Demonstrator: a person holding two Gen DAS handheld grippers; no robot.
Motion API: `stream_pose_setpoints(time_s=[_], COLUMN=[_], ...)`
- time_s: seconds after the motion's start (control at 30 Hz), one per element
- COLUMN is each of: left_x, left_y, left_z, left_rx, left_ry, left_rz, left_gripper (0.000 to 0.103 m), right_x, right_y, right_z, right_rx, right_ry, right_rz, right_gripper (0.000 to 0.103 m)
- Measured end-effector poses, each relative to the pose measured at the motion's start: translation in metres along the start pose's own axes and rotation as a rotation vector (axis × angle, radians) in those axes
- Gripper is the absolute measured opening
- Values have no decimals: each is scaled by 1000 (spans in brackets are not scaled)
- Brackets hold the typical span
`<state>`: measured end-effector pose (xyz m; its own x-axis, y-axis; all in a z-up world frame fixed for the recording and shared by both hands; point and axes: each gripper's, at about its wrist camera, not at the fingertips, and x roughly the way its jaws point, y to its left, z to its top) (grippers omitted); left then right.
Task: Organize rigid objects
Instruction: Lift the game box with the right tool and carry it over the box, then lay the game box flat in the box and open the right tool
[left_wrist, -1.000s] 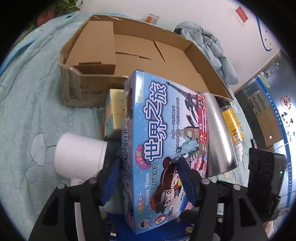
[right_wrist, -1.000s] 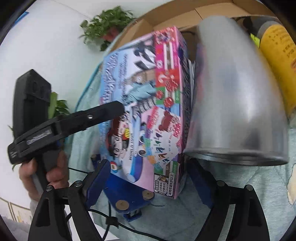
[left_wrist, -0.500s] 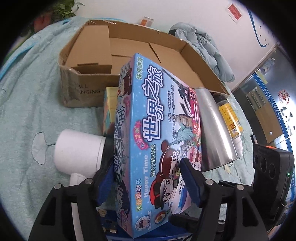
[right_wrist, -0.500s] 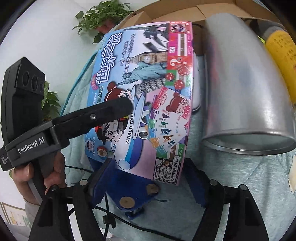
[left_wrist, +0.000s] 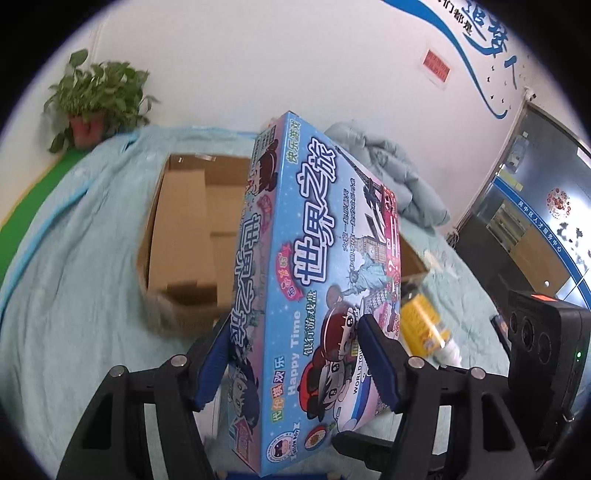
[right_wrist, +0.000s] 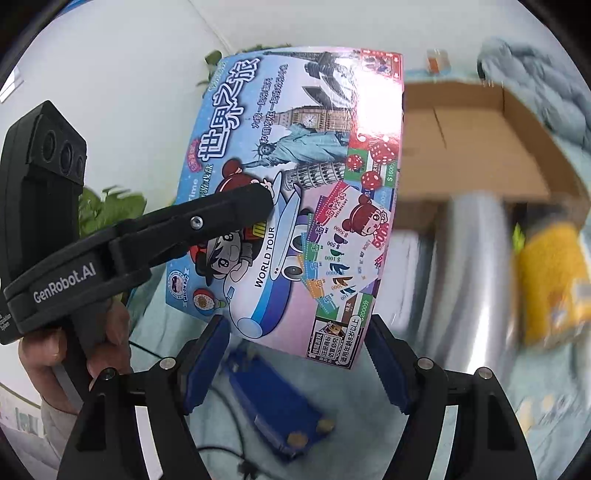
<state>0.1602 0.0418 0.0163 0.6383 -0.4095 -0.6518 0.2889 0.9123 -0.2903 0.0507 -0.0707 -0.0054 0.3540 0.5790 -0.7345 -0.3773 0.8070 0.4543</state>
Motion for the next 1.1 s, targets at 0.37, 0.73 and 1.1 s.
stream_pose_setpoints(time_s=[0.37,0.73,1.1], left_x=[56,133,97], left_y=[9,55,79], left_z=[78,59,32], left_rx=[-18,-95,-145], left_ry=[-22,210,132], left_rz=[-8,106,97], left_gripper=[65,65,65], right_x=[18,80,148], right_y=[-34,-79,-148], right_z=[100,153,181], right_rx=[-49,-32,66], right_ry=[49,258,382], right_rz=[-23,-64,-65], right_gripper=[73,73,47])
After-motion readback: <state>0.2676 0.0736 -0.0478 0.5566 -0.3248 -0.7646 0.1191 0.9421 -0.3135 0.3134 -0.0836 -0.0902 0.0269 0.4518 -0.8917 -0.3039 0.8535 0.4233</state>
